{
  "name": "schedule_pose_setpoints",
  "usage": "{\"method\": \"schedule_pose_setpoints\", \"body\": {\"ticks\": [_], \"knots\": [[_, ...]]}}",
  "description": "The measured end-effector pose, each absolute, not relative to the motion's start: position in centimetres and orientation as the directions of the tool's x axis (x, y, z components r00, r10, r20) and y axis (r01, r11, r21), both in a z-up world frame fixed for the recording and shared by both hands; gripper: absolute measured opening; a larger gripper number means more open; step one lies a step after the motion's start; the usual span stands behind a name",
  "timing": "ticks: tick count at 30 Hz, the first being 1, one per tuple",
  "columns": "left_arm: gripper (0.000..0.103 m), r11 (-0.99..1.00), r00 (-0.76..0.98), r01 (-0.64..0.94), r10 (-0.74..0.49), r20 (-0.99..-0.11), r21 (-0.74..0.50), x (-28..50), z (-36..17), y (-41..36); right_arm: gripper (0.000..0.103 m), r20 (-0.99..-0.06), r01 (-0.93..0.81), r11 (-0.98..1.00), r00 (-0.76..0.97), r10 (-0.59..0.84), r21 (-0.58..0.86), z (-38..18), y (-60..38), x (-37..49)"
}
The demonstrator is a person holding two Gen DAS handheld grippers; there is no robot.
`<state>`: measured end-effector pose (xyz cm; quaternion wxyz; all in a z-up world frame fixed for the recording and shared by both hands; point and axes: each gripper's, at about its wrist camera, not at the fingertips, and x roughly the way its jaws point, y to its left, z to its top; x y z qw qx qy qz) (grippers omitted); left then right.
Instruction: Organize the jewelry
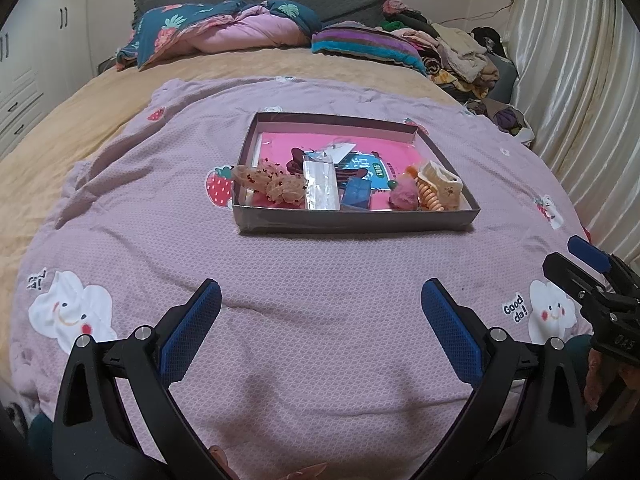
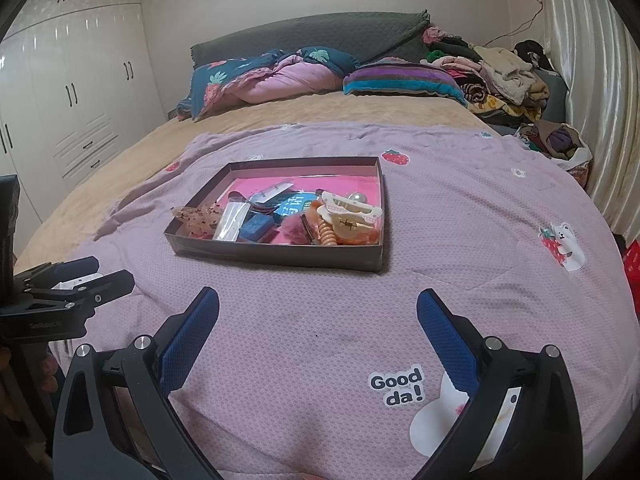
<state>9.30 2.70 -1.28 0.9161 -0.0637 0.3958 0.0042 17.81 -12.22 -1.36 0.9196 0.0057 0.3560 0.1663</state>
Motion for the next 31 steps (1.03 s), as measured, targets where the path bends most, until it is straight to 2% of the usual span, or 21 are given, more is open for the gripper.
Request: {"method": "schedule_pose_setpoints", "body": {"ticks": [14,18,23,27,29,31], "knots": [[0.093,0.989,0.657,-0.095,-0.021,-0.754,-0.111,9.9,-2.1,3.4,0.099,-0.658,-0.278,0.954,0.698,0.282,0.114,-1.3,-12.5,17.6],[0.093,0.982,0.649,-0.124,-0.030,-0.760,-0.144,10.7,-2.8,5.0,0.099,-0.671,-0.230,0.964,0.696,0.257,0.131,-1.8,-13.1,18.8],[0.094,0.957,0.628,-0.261,0.069,-0.775,-0.125,13.7,-3.9,9.4,0.099,-0.700,-0.089,0.983,0.692,0.177,0.160,-3.7,-16.0,22.9],[0.094,0.903,0.576,-0.417,0.173,-0.799,-0.105,17.0,-5.5,16.1,0.099,-0.746,0.124,0.982,0.666,0.026,0.145,-6.3,-21.5,29.1],[0.094,0.862,0.543,-0.504,0.264,-0.797,-0.057,18.7,-6.4,20.2,0.099,-0.776,0.258,0.959,0.627,-0.071,0.120,-8.0,-25.6,32.9],[0.093,0.831,0.515,-0.556,0.322,-0.794,-0.024,19.9,-7.2,22.9,0.099,-0.781,0.399,0.916,0.585,-0.219,0.042,-9.4,-29.6,35.7]]}}
